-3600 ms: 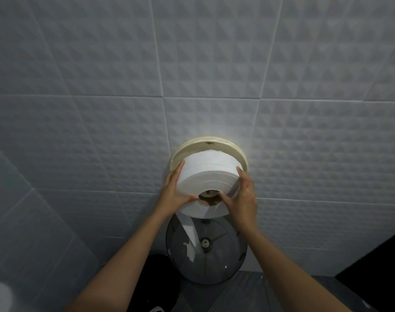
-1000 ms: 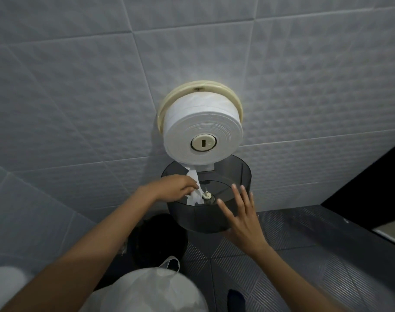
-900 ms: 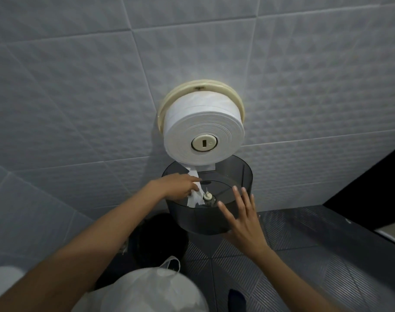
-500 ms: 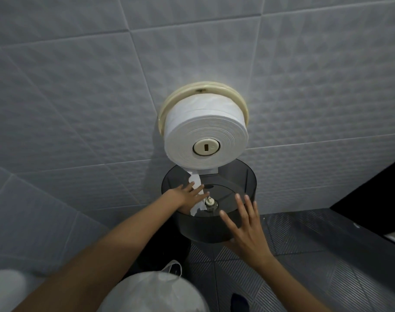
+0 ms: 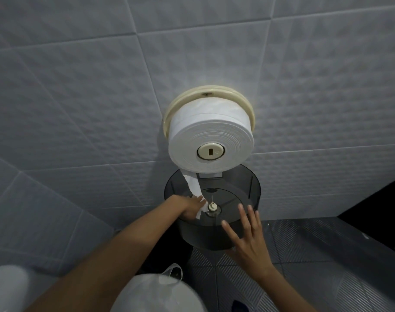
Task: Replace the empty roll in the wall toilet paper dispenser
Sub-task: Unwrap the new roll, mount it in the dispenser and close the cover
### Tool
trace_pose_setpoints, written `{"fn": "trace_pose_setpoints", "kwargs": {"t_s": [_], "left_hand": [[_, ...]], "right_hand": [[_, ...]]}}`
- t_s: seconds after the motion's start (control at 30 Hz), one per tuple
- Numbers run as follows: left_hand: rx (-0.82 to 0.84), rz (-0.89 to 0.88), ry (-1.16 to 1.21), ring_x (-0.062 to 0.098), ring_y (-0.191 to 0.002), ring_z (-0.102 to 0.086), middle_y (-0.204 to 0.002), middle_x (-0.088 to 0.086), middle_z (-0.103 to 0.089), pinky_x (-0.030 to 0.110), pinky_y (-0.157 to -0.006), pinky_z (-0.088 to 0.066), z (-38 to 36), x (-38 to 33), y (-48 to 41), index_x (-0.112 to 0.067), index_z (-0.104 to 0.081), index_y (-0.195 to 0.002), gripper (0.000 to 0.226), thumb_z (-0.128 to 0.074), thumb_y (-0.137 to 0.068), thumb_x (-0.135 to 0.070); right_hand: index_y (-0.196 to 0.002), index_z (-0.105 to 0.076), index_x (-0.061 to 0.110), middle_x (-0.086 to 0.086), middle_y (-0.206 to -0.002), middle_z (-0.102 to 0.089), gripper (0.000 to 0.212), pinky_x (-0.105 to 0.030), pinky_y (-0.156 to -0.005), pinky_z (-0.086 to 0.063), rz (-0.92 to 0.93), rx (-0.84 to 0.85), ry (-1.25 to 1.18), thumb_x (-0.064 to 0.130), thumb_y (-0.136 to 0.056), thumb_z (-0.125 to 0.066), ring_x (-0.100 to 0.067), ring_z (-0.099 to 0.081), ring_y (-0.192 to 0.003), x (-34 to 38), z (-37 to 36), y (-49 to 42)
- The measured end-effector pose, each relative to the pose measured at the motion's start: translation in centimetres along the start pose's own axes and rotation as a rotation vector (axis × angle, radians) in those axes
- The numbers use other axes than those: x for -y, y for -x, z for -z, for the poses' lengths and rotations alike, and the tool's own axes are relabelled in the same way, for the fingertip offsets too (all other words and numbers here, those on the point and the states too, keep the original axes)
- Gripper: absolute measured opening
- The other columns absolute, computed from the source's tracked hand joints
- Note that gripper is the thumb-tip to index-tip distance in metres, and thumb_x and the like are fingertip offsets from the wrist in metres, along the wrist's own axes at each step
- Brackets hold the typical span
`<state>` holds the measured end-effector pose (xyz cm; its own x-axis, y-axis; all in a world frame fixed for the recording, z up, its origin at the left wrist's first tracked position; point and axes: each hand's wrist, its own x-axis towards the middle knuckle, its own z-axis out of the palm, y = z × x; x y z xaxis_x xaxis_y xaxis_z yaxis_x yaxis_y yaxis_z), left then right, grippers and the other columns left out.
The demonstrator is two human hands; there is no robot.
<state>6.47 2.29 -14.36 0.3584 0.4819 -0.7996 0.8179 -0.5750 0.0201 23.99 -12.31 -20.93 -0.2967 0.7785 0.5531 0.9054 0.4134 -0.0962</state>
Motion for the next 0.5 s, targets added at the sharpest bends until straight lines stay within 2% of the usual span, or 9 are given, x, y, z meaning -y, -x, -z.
{"fn": "trace_pose_setpoints", "kwargs": {"t_s": [0.13,0.2,0.27,0.37,0.4,0.43,0.5], "left_hand": [[0.011,0.043,0.162,0.034,-0.142,-0.027,-0.159,0.017,-0.009,0.045,-0.114,-0.028,0.3,0.1,-0.7,-0.008,0.002,-0.151,0.07,-0.04,-0.095,-0.009],[0.008,0.044,0.204,0.036,-0.139,-0.029,-0.157,0.02,-0.011,0.046,-0.112,-0.03,0.5,-0.2,-1.0,-0.003,-0.003,-0.15,0.065,-0.038,-0.095,-0.009],[-0.008,0.036,0.235,0.037,-0.137,-0.031,-0.157,0.019,-0.011,0.045,-0.109,-0.033,0.8,-0.4,-1.8,-0.004,-0.01,-0.149,0.061,-0.038,-0.095,-0.009],[-0.045,0.073,0.307,0.037,-0.133,-0.039,-0.152,0.022,-0.026,0.04,-0.099,-0.037,1.7,-0.6,-2.7,-0.001,-0.021,-0.146,0.055,-0.036,-0.095,-0.013],[-0.07,0.083,0.337,0.037,-0.134,-0.038,-0.152,0.022,-0.029,0.04,-0.102,-0.036,2.0,-0.7,-3.0,0.0,-0.021,-0.146,0.055,-0.035,-0.097,-0.018],[-0.095,0.098,0.372,0.036,-0.137,-0.034,-0.154,0.021,-0.024,0.041,-0.107,-0.033,2.1,-0.8,-3.3,0.0,-0.017,-0.148,0.059,-0.034,-0.098,-0.025],[-0.128,0.124,0.421,0.034,-0.145,-0.018,-0.161,0.015,-0.005,0.043,-0.117,-0.02,2.1,-1.1,-4.1,-0.004,-0.002,-0.151,0.07,-0.029,-0.098,-0.042]], "right_hand": [[-0.151,-0.002,0.032,-0.016,-0.159,0.008,0.096,-0.06,-0.113,-0.017,-0.011,-0.012,-0.02,0.055,-0.077,-0.059,-0.039,-0.001,-0.146,0.0,0.1,-0.1],[-0.151,-0.003,0.032,-0.016,-0.159,0.007,0.095,-0.06,-0.113,-0.016,-0.009,-0.01,-0.018,0.058,-0.077,-0.058,-0.039,-0.001,-0.146,0.0,0.1,0.0],[-0.15,-0.002,0.033,-0.016,-0.159,0.008,0.099,-0.059,-0.114,-0.013,-0.001,0.001,-0.008,0.058,-0.075,-0.061,-0.039,-0.001,-0.146,-0.1,-0.1,0.0],[-0.15,-0.004,0.033,-0.016,-0.159,0.007,0.102,-0.059,-0.114,-0.014,0.012,-0.008,-0.001,0.055,-0.073,-0.067,-0.039,-0.003,-0.146,0.0,-0.1,0.0],[-0.15,-0.005,0.033,-0.016,-0.159,0.006,0.102,-0.059,-0.114,-0.015,0.02,-0.015,0.0,0.053,-0.073,-0.069,-0.039,-0.003,-0.146,-0.1,-0.1,0.0],[-0.15,-0.006,0.033,-0.016,-0.159,0.006,0.105,-0.059,-0.114,-0.015,0.029,-0.016,0.004,0.05,-0.071,-0.073,-0.039,-0.003,-0.146,0.0,-0.1,0.0],[-0.15,-0.005,0.033,-0.016,-0.159,0.006,0.114,-0.06,-0.114,-0.015,0.047,-0.011,0.016,0.044,-0.065,-0.08,-0.039,-0.003,-0.146,-0.3,-0.2,0.1]]}}
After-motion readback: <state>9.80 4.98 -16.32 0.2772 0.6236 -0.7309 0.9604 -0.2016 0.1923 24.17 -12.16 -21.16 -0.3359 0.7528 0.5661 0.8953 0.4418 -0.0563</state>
